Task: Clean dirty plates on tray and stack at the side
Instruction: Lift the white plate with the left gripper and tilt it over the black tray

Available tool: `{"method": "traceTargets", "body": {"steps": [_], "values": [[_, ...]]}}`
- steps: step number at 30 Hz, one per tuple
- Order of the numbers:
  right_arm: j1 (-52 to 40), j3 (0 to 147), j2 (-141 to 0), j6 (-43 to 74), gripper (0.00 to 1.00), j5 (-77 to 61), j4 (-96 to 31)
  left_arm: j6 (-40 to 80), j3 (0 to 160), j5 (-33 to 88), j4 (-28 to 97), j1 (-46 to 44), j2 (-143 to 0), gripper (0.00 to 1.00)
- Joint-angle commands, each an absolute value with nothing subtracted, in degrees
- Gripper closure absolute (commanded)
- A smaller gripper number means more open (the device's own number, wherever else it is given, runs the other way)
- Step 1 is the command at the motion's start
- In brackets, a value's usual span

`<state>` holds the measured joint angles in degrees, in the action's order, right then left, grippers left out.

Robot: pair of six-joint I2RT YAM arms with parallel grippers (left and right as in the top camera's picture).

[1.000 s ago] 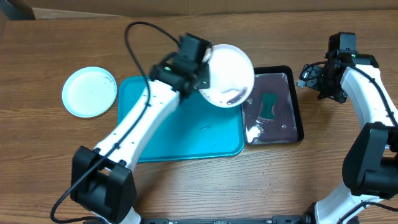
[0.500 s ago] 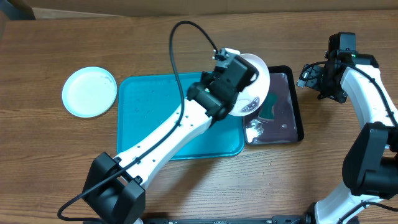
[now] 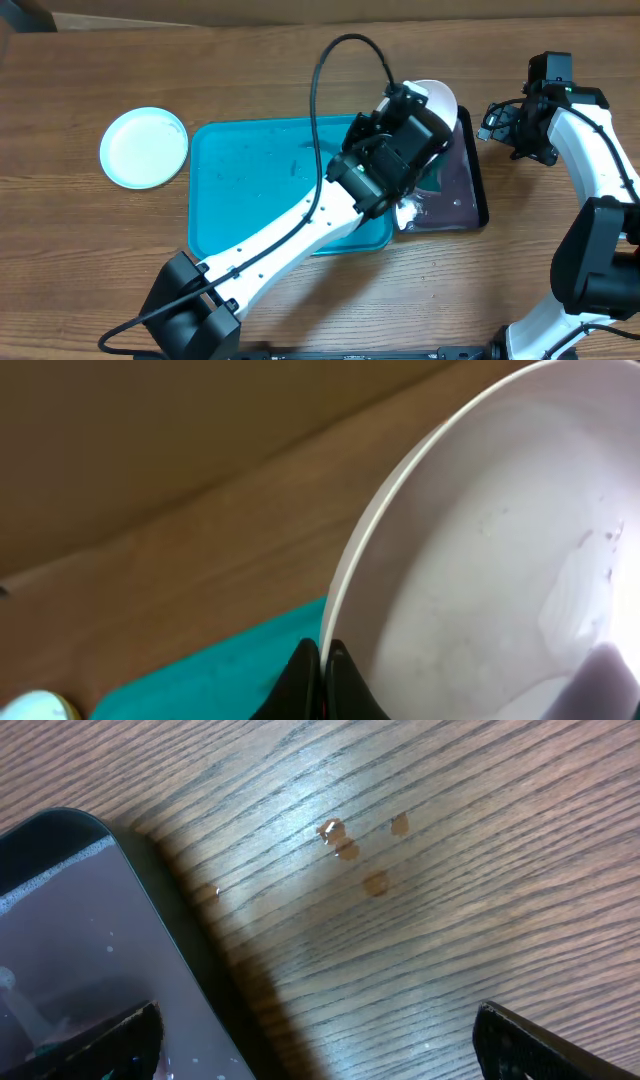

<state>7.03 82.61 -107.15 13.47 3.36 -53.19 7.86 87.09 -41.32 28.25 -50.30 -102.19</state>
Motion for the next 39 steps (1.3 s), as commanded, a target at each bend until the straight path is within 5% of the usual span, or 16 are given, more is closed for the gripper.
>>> {"method": "traceTargets", "body": {"steps": [1, 39], "values": [[6.87, 83.64, -106.45, 13.67, 0.0, 3.31, -53.01, 0.99, 88.92, -48.05, 26.13, -52.05, -101.03, 0.96], [6.87, 83.64, -106.45, 13.65, 0.0, 3.31, -53.01, -45.6, 88.92, -55.94, -3.46, -59.66, -101.03, 0.96]]}}
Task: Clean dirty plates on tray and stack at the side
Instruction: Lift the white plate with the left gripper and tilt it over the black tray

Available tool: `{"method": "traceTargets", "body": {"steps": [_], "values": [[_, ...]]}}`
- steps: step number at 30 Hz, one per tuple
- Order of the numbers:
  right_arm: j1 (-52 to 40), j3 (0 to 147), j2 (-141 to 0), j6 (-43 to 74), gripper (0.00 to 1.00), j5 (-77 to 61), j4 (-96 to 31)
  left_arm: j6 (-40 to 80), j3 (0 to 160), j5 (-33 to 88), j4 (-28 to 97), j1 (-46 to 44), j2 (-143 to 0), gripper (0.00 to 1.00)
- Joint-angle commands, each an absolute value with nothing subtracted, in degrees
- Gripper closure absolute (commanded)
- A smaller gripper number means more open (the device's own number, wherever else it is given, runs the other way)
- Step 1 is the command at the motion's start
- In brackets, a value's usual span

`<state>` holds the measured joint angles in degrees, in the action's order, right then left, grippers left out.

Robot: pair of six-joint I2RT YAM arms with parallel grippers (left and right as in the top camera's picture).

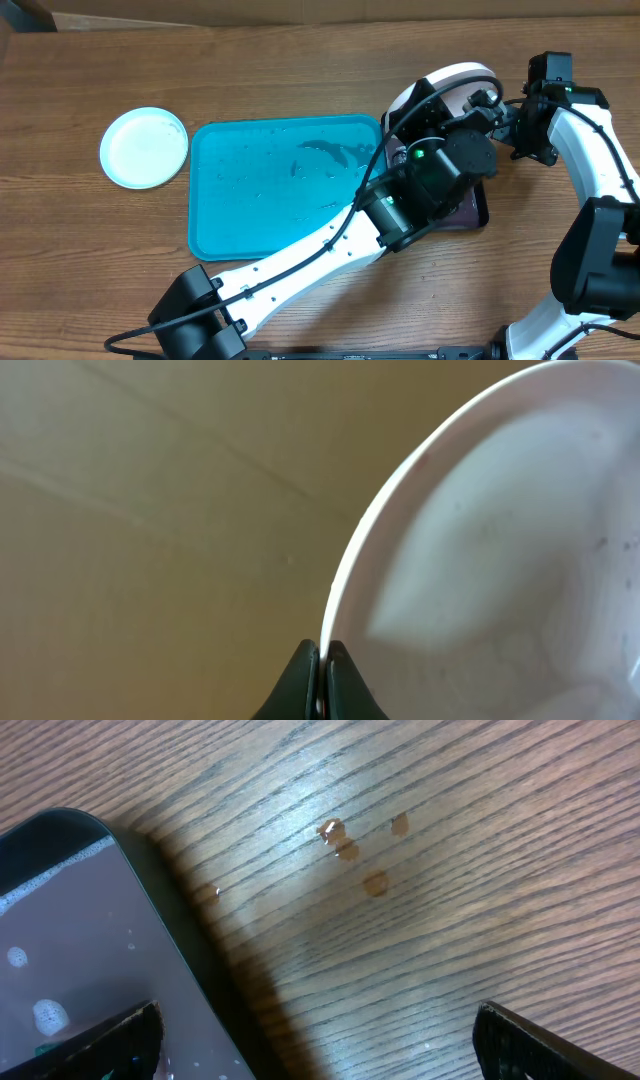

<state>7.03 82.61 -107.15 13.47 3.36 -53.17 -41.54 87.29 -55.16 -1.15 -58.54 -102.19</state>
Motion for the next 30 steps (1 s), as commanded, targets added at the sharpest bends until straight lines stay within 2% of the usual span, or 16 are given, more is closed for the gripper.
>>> {"method": "traceTargets", "body": {"steps": [1, 20, 24, 28, 30], "values": [[6.87, 83.64, -106.45, 13.67, 0.0, 3.29, -53.01, -45.91, 88.92, -55.9, -4.1, -59.72, -101.03, 0.96], [6.87, 83.64, -106.45, 13.67, 0.0, 3.31, -53.01, -45.84, 88.9, -57.43, -4.51, -59.0, -101.03, 0.96], [6.87, 83.64, -106.45, 13.65, 0.0, 3.29, -53.01, -53.67, 88.9, -62.28, -7.25, -59.05, -101.03, 0.96], [6.87, 83.64, -106.45, 13.67, 0.0, 3.29, -53.01, -42.87, 88.9, -64.93, -10.44, -57.87, -101.03, 0.96], [6.87, 83.64, -106.45, 13.67, 0.0, 3.29, -53.01, -45.52, 88.9, -65.17, -8.08, -58.28, -101.03, 0.96]]}}
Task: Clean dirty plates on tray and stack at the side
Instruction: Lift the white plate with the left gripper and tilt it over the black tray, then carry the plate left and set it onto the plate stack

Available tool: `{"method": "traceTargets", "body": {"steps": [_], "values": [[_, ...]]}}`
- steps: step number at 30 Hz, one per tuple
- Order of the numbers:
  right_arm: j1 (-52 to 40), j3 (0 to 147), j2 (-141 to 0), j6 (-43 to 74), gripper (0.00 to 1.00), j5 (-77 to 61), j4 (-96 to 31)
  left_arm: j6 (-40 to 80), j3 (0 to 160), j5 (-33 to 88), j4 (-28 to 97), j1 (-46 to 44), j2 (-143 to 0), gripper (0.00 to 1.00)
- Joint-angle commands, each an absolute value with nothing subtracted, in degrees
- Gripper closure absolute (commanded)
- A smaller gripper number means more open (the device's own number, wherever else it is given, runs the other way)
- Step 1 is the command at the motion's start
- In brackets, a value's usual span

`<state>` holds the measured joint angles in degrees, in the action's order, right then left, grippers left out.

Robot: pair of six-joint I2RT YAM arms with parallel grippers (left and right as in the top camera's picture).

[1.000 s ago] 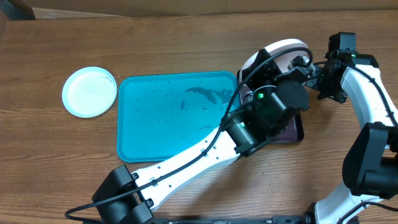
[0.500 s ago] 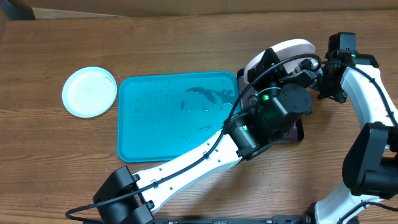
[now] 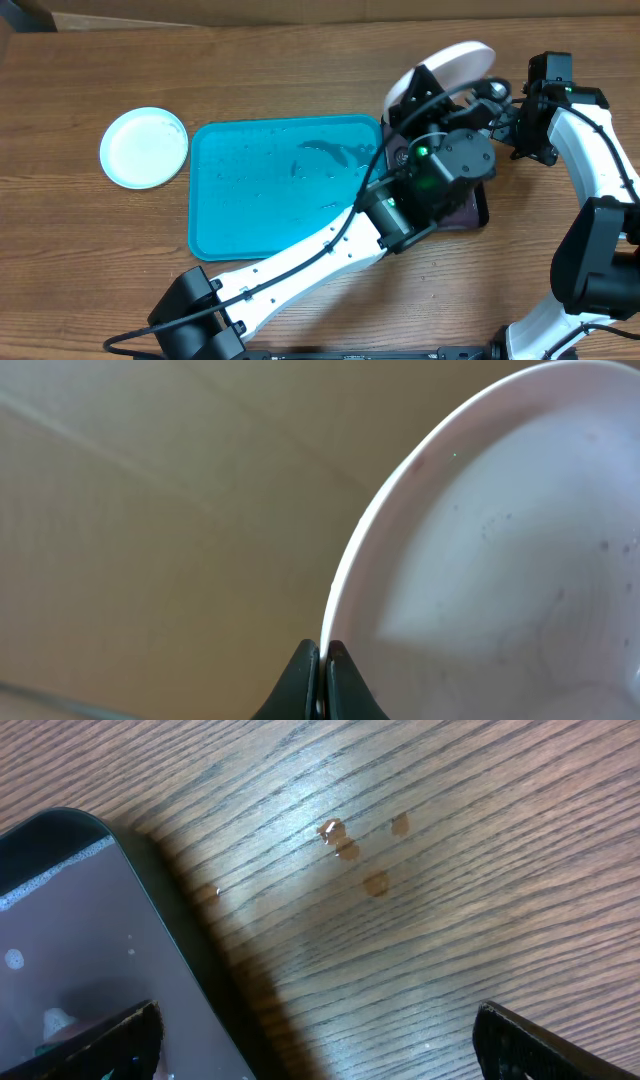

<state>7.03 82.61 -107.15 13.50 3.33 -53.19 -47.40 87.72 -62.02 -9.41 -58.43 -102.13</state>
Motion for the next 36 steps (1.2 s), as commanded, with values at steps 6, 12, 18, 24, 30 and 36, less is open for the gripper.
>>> {"method": "traceTargets", "body": {"steps": [6, 12, 18, 24, 30, 36], "values": [[6.87, 83.64, -106.45, 13.67, 0.0, 3.31, -53.01, -34.3, 88.9, -67.81, -9.85, -58.13, -101.03, 0.96], [6.87, 83.64, -106.45, 13.67, 0.0, 3.31, -53.01, -29.71, 88.9, -66.76, -8.21, -58.78, -101.06, 0.96], [6.87, 83.64, -106.45, 13.67, 0.0, 3.31, -53.01, -29.43, 88.9, -65.87, -5.8, -58.48, -101.06, 0.96], [6.87, 83.64, -106.45, 13.67, 0.0, 3.31, -53.01, -23.59, 88.9, -65.25, -3.66, -57.78, -101.14, 0.96], [6.87, 83.64, -106.45, 13.67, 0.0, 3.31, -53.01, -11.7, 88.88, -61.56, 6.13, -56.77, -101.14, 0.96], [6.87, 83.64, -106.45, 13.67, 0.0, 3.31, -53.01, 6.24, 88.88, -47.99, 21.37, -52.36, -101.14, 0.96]]}}
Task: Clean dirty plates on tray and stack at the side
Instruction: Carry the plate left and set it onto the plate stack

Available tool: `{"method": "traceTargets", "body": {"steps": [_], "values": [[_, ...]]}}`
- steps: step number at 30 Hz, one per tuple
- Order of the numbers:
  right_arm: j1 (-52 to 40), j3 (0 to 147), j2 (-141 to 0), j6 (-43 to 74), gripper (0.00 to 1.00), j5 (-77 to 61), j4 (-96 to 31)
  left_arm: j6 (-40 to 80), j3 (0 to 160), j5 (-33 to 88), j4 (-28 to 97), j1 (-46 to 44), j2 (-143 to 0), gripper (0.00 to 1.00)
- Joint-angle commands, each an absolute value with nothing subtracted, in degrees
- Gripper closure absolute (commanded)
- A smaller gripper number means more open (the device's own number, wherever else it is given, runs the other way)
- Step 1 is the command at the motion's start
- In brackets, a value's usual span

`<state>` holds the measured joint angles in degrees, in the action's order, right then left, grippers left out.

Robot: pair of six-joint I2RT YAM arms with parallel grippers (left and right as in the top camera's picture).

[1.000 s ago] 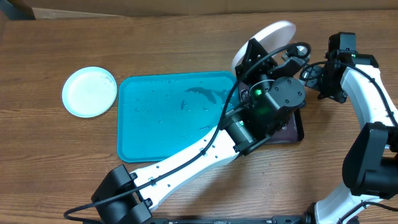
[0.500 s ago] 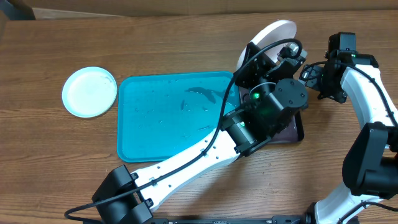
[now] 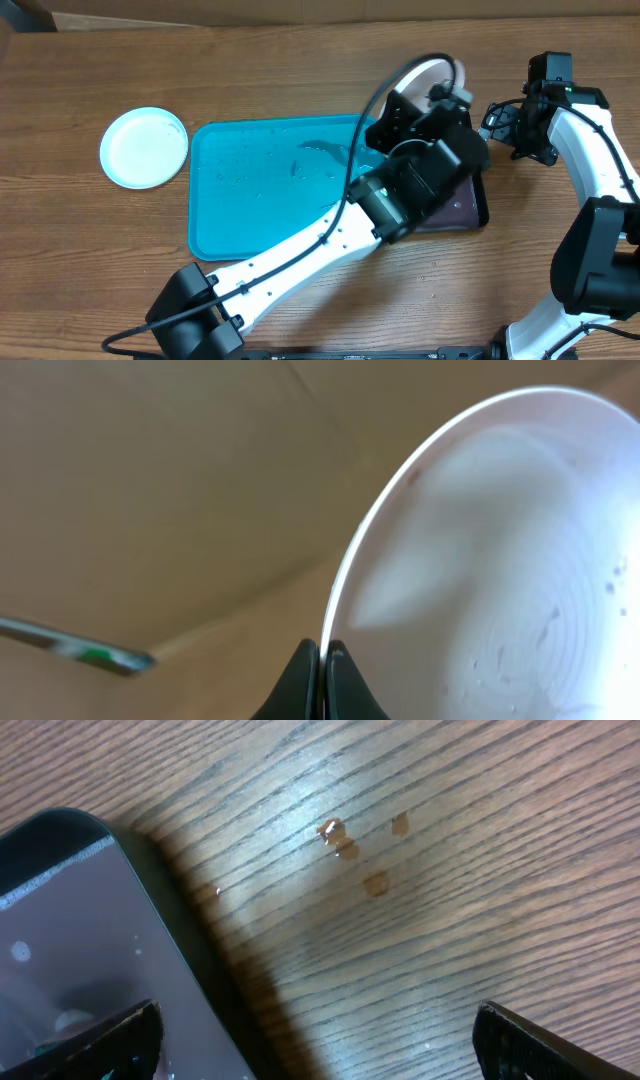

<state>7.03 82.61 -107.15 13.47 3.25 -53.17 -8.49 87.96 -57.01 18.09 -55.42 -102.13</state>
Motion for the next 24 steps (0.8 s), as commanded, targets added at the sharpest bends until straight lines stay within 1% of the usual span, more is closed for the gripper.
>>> {"method": "traceTargets", "body": {"steps": [1, 6, 10, 12, 13, 16, 17, 24], "values": [[6.87, 83.64, -106.45, 13.67, 0.0, 3.31, -53.01, 8.8, 88.88, -45.52, 23.2, -51.24, -101.14, 0.96], [6.87, 83.64, -106.45, 13.67, 0.0, 3.31, -53.01, 18.04, 88.88, -27.57, 30.81, -42.98, -101.14, 0.96], [6.87, 83.64, -106.45, 13.67, 0.0, 3.29, -53.01, 22.96, 88.88, -8.71, 34.63, -33.5, -101.14, 0.96], [6.87, 83.64, -106.45, 13.67, 0.0, 3.31, -53.01, 24.95, 88.88, 3.22, 36.16, -26.92, -101.14, 0.96], [6.87, 83.64, -106.45, 13.67, 0.0, 3.31, -53.01, 26.17, 88.88, 11.0, 37.32, -21.85, -101.14, 0.96], [6.87, 83.64, -106.45, 13.67, 0.0, 3.31, -53.01, 27.51, 88.88, 21.23, 39.83, -12.53, -101.14, 0.96], [6.87, 83.64, -106.45, 13.67, 0.0, 3.29, -53.01, 27.49, 88.88, 24.73, 41.54, -6.85, -101.14, 0.96], [6.87, 83.64, -106.45, 13.67, 0.0, 3.29, -53.01, 27.2, 88.88, 23.68, 48.77, 12.38, -101.14, 0.96]]}}
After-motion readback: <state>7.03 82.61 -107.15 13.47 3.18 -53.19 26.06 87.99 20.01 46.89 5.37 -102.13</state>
